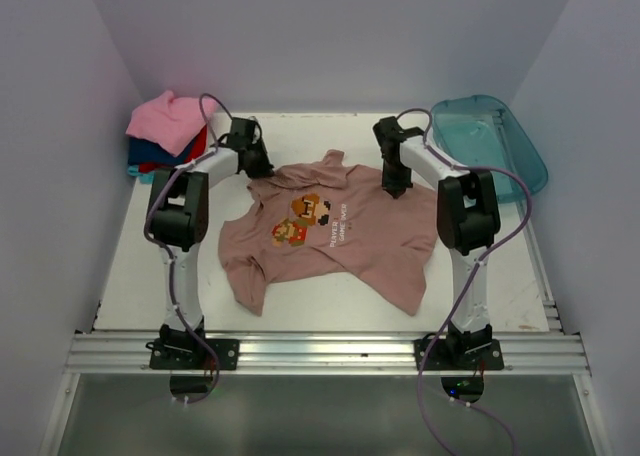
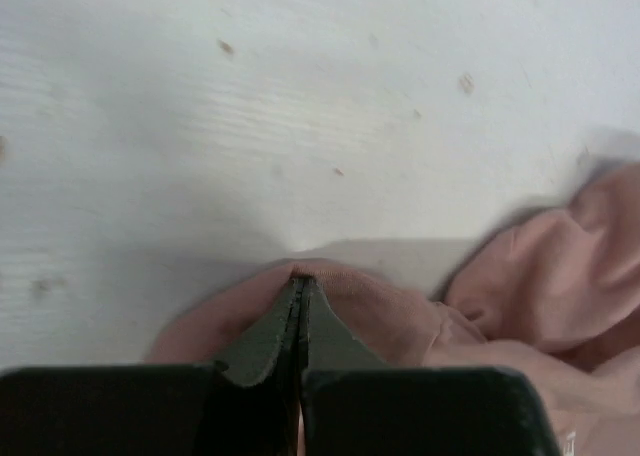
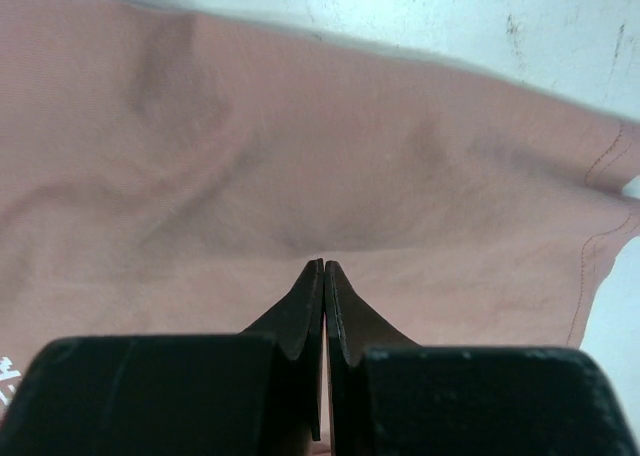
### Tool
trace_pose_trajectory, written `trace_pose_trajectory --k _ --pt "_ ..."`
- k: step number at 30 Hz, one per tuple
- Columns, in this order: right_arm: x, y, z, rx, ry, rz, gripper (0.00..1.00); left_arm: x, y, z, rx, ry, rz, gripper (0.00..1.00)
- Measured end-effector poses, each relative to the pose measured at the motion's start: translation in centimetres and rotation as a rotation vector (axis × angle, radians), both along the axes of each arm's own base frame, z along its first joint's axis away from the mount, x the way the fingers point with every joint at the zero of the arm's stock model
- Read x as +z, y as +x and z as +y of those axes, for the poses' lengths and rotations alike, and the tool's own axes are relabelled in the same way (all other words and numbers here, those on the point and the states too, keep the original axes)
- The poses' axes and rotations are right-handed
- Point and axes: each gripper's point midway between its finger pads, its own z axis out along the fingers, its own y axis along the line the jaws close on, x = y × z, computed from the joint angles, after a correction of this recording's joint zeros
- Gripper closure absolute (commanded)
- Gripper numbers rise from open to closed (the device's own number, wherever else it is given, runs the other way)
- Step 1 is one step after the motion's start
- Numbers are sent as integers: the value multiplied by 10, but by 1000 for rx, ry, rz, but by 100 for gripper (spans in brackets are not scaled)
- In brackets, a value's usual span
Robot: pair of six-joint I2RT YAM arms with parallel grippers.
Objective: Fold and stack the t-shirts
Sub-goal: Flatten out the tshirt
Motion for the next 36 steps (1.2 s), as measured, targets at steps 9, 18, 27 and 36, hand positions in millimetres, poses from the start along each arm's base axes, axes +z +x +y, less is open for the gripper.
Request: trace_pose_trajectory --k 9,18,27,36 --pt "-6 15 -5 -9 0 -1 100 2 48 116 262 16 -7 100" --pt "-12 26 -5 -11 -2 10 100 2 62 164 355 -35 -12 100" --pt "-13 91 1 -32 24 -56 100 3 71 155 307 -105 -29 100" --pt "-9 140 -33 -157 68 -207 100 7 95 150 239 -126 -69 100"
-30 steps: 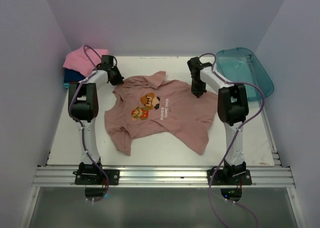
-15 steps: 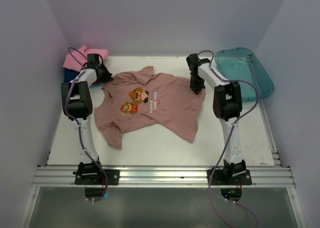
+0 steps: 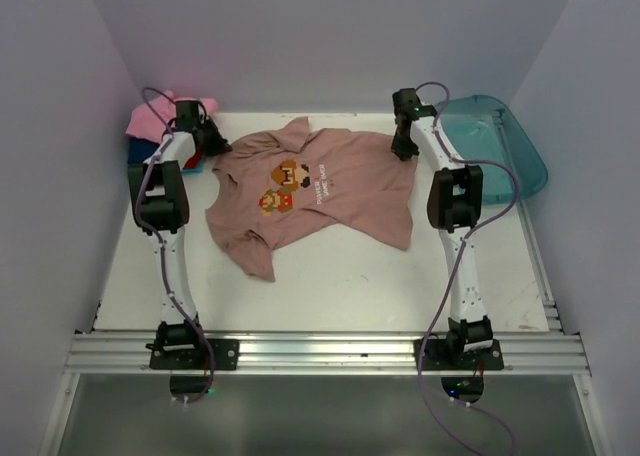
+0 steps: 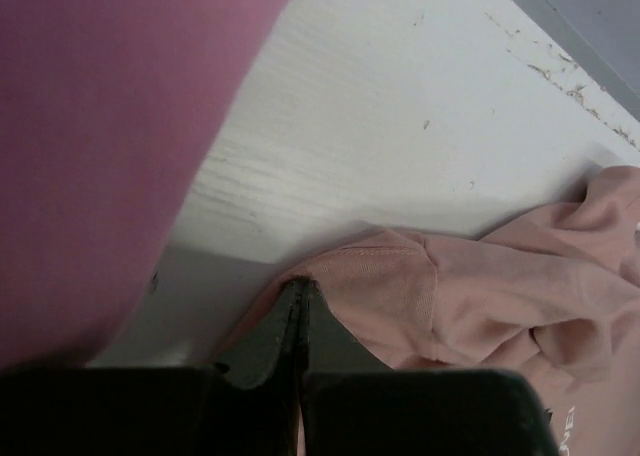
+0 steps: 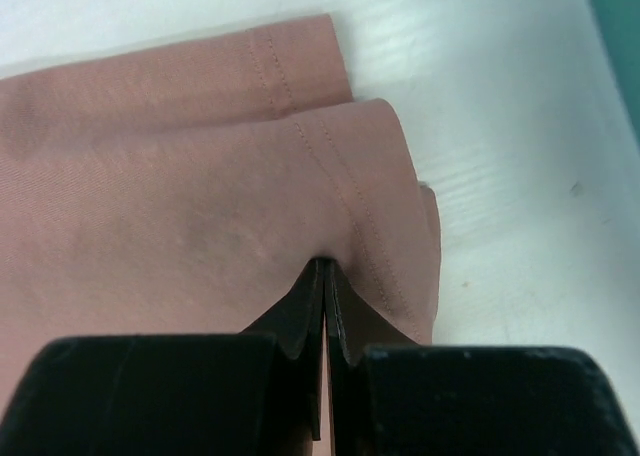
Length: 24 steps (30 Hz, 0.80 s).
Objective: Fold and stack the t-shirts
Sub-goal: Flatten out the tshirt, then grap the side of the flattened tshirt closest away from the robot with both arms
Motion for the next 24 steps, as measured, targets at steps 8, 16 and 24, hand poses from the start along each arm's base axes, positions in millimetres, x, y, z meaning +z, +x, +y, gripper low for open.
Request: trace_pose_trajectory --k 8,16,24 --pt "6 30 -12 -9 -17 -163 67 31 27 -13 -76 -50 -143 100" --pt "93 -7 7 96 75 -422 13 182 -5 -25 -143 45 -488 43" --pt "220 -59 51 198 148 -654 15 305 -77 -76 -188 109 -662 33"
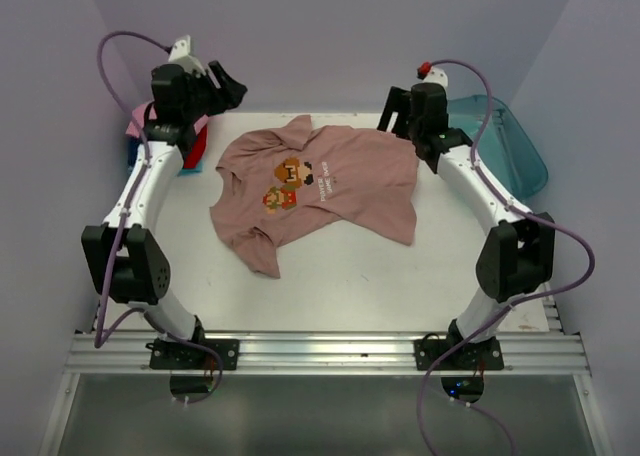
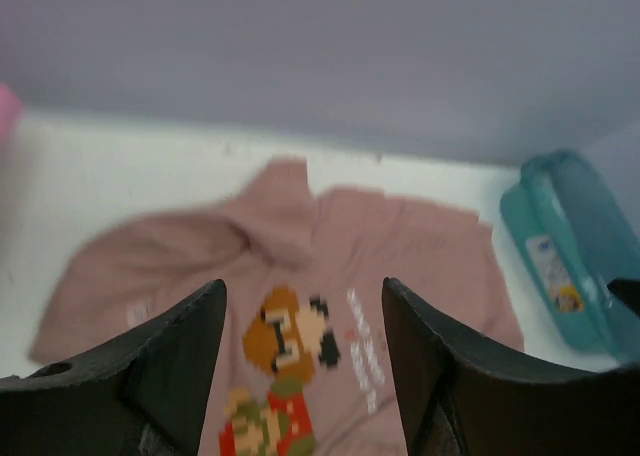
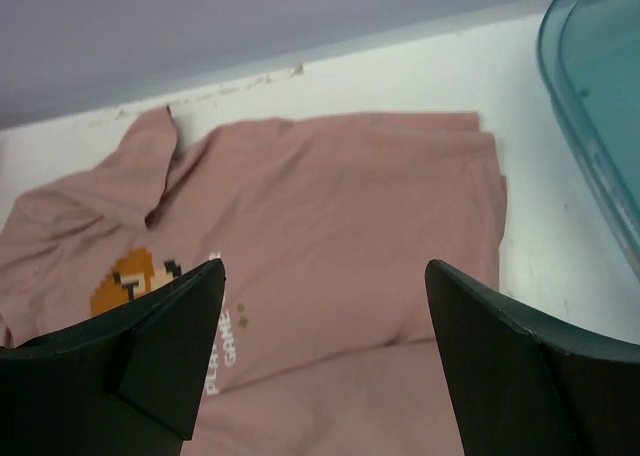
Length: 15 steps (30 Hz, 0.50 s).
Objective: Fold and stack the t-shirts
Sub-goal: Grap the side of the flattened tshirt closest away from the robot with both arms
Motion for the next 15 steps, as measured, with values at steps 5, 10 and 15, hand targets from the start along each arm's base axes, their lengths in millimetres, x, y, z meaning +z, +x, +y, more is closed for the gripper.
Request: trace_pose_trajectory --k 5,10,15 --pt "-62 -62 26 76 -64 207 16 -163 -87 -49 -71 97 451 34" --pt "-149 -161 14 122 -169 501 16 -264 -224 -79 -193 302 834 37" --pt "-156 -197 -5 103 -185 552 19 -223 -276 -104 -275 363 727 37"
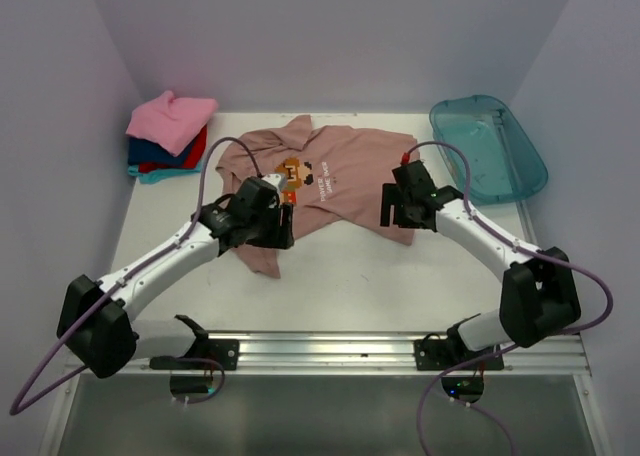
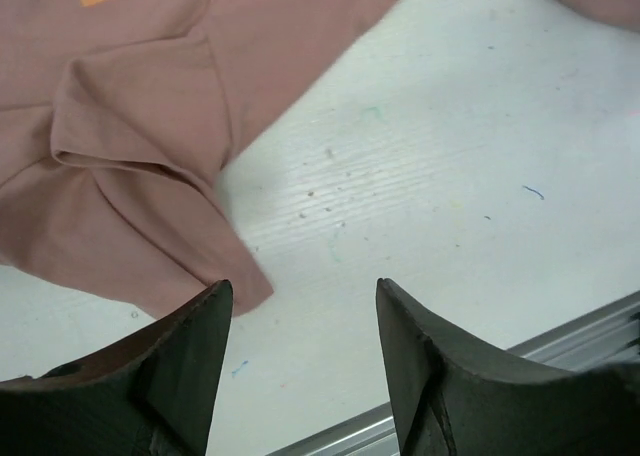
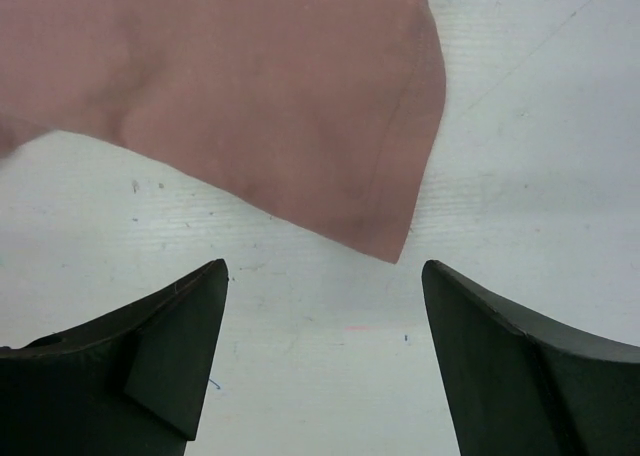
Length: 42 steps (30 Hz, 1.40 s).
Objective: Fold and stack the t-shirts
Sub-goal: Grap the side of the flattened tshirt closest away from the robot with both arms
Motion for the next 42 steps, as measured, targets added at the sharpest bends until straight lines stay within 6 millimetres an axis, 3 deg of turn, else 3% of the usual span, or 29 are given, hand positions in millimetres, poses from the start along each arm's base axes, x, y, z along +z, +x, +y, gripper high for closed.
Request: trace_pose_trajectory --k 2,4,9,12,19,25,30,33,34,42 --pt "4 0 -2 -4 -2 -13 22 14 -8 -10 -24 -25 -47 38" --pt "1 1 -2 -8 -10 -9 26 8 -17 -14 -34 -15 -37 39" --pt "-27 1 -5 -18 -58 66 37 -51 -43 -3 -48 122 102 41" --pt "-43 0 -6 -23 -76 112 45 -73 -52 7 -44 187 155 42" --pt "-47 -3 -8 -38 -88 130 49 -77 -48 11 -30 213 140 42" --pt "-40 -6 -21 -76 -135 114 48 -96 -51 19 -23 259 164 42" --pt "-43 -15 -30 -93 -173 128 52 -97 -49 20 -20 267 154 42" --pt "-46 -19 -33 -94 -184 142 57 -98 -47 21 -14 279 146 81" --pt "-46 -20 -33 -94 -185 144 60 -98 -45 23 -16 291 139 100" --pt "-46 -18 -38 -105 -208 134 70 -95 -45 27 -17 299 123 100"
